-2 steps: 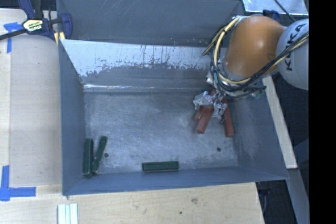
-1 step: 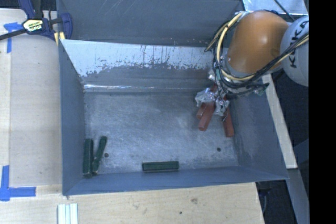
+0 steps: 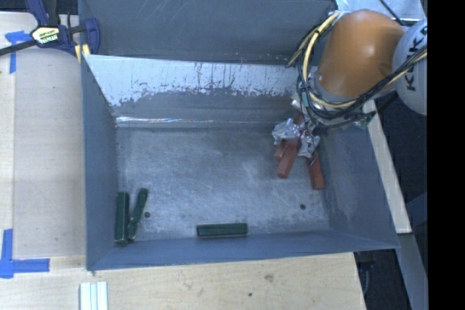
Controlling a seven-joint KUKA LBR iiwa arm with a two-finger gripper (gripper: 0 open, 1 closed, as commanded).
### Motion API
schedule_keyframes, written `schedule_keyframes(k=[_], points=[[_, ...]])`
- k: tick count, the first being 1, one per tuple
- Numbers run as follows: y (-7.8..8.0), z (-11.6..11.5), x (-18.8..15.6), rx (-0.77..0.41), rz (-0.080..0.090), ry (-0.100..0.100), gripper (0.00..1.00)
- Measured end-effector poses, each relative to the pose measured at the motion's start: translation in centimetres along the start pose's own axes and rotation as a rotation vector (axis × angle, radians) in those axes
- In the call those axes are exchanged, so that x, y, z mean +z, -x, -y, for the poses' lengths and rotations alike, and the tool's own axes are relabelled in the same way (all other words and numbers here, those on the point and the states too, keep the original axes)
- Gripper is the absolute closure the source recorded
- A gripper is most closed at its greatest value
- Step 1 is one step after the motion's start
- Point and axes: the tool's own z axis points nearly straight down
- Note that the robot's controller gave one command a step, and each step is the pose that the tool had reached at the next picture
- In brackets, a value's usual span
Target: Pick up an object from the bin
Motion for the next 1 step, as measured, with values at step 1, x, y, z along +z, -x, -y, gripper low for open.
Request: schedule_keyframes(k=[1], points=[[0.05,0.07,-4.01,0.001,0.001,-0.003,1.00]])
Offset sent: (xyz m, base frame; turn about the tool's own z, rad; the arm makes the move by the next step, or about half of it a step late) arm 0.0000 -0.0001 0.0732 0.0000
